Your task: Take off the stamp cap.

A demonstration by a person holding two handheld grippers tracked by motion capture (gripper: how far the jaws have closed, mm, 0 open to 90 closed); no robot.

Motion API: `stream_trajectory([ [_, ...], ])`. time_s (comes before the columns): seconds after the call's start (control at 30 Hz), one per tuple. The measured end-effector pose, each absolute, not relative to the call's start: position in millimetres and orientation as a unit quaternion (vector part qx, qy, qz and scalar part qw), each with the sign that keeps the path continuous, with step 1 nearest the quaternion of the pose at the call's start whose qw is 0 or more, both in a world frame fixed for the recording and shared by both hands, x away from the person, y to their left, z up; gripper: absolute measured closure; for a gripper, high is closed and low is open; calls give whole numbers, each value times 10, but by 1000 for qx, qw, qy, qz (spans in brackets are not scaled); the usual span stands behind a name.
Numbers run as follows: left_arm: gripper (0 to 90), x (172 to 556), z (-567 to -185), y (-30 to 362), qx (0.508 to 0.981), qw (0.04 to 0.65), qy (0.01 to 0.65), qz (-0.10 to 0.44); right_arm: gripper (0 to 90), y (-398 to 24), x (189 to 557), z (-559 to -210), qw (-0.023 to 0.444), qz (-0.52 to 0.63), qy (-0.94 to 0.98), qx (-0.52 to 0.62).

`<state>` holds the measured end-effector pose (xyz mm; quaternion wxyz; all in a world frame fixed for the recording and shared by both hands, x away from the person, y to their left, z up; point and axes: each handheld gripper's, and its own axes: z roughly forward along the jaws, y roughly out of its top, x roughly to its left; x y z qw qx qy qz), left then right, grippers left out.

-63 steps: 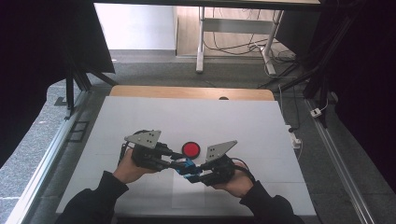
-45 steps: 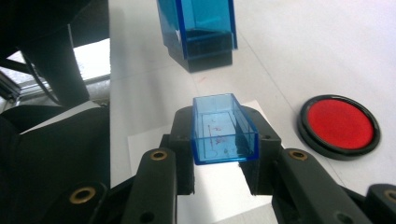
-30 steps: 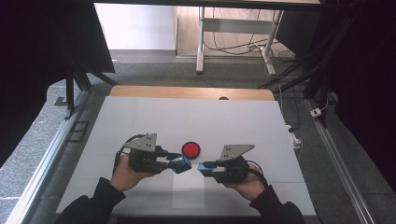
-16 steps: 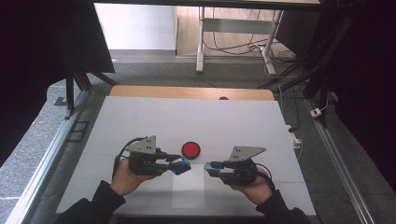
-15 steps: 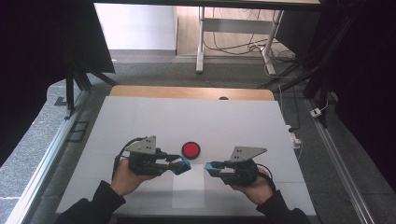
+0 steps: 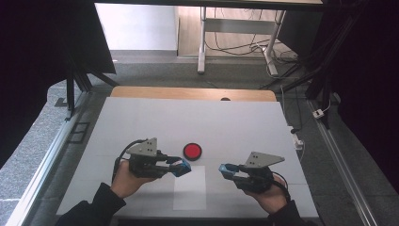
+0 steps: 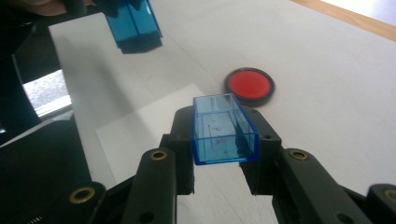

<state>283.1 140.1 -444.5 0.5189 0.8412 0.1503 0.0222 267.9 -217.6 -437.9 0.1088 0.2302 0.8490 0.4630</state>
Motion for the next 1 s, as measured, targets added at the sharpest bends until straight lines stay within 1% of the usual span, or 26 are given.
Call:
stream_trajectory([
  [0.37, 702, 2841, -4444, 1413, 840, 519, 155, 27, 681, -2432, 2598, -4383, 128, 451, 845, 258],
  [1.0, 701, 2905, -4422, 1454, 835, 522, 173, 34, 681, -2806, 2456, -4468, 152, 429, 824, 337],
])
